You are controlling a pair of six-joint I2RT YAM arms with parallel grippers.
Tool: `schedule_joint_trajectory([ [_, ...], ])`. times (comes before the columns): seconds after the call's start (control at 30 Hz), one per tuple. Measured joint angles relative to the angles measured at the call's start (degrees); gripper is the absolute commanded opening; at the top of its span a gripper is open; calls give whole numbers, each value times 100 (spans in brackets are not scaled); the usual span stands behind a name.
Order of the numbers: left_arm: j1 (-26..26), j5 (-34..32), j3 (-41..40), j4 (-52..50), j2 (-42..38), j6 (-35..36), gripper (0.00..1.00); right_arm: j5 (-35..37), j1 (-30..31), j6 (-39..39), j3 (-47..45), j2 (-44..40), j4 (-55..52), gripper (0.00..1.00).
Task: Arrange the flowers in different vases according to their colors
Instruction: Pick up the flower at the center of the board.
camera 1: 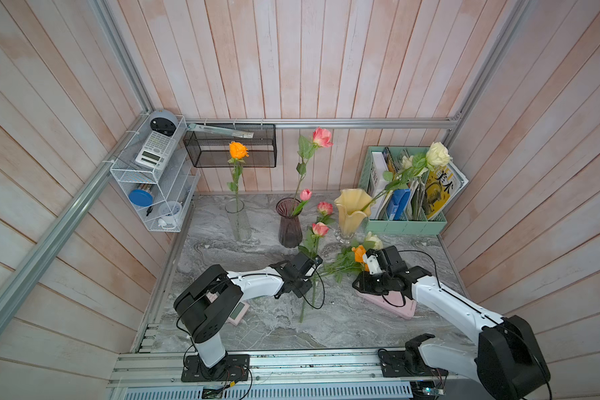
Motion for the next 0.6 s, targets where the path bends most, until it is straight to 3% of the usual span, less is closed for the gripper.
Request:
schedule_joint_trajectory([
  [0.17, 2, 20, 2, 2, 11, 15, 14, -2, 0, 0, 0, 0, 2, 36],
  [0.6, -9, 109, 0, -116, -334, -55, 11, -68, 0, 0, 0, -175, 4, 36],
])
